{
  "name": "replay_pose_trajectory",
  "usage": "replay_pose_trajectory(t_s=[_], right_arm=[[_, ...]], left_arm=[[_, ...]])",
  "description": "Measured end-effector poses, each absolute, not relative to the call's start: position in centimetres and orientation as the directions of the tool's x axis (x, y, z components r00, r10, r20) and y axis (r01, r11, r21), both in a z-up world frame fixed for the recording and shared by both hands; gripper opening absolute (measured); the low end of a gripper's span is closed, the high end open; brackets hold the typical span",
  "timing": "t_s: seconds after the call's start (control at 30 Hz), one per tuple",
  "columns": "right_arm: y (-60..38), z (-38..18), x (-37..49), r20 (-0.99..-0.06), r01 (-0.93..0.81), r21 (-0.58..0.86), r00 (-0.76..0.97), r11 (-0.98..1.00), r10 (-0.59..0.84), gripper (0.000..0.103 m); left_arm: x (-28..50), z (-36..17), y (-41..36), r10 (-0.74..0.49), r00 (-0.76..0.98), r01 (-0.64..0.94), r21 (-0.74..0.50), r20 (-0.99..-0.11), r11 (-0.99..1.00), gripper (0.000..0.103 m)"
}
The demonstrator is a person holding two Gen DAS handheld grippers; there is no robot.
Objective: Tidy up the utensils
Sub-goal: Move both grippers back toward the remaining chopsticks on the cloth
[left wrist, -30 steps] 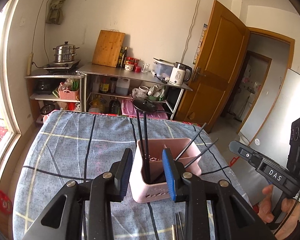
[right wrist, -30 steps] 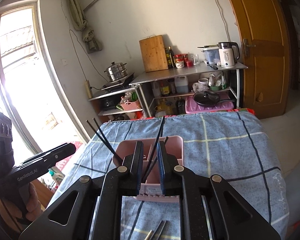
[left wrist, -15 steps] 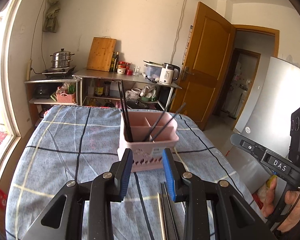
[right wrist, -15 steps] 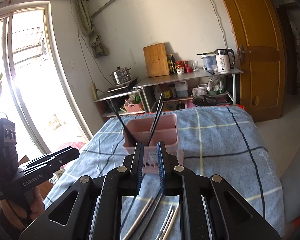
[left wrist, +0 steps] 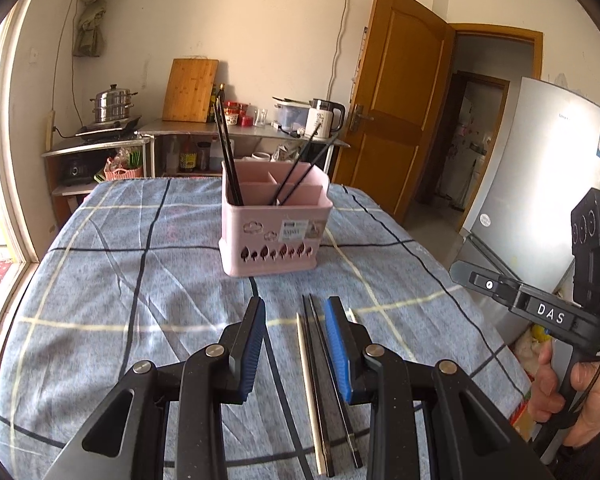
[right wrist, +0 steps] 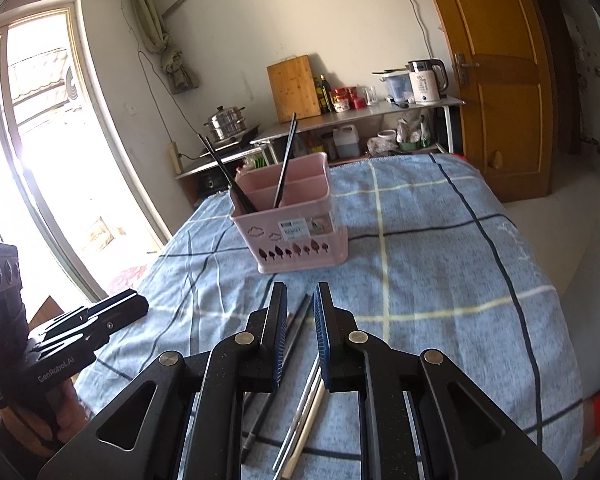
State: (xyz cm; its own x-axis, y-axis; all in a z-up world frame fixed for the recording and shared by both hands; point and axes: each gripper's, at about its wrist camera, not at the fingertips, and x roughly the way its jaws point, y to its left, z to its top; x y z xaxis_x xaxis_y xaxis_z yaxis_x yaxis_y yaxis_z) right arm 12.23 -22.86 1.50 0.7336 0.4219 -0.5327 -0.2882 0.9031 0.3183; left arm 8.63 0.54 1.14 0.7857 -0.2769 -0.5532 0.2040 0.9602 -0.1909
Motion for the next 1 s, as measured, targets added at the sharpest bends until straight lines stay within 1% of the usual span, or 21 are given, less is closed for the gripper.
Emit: replay_pose_trajectory(t_s=[0.27,0.43,1.0], right_arm=[[-23.0,0.1,12.2,-0.568,-0.264,0.316,0.717,0.911,0.405,0.014],[-23.0,-1.2,12.9,-0.596,-0.244,0.318,0.7,0.916,0.393,0.014],[-21.2,-7.6,18.0,-0.727,-0.18,0.302,0.592,0.936,0.348,0.014]], left_arm=[[8.8,-0.7,0.0,-0.286,0.757,0.207,-0.198,-0.588,0.958,0.031],[10.2,-1.8,-0.3,-0.288,0.734,0.209,-0.2,-0.614,0.957,0.031],[18.9,-8.2,-1.8,-0.272,0.619,0.181,-0.203,-0.737,0.962,0.031]])
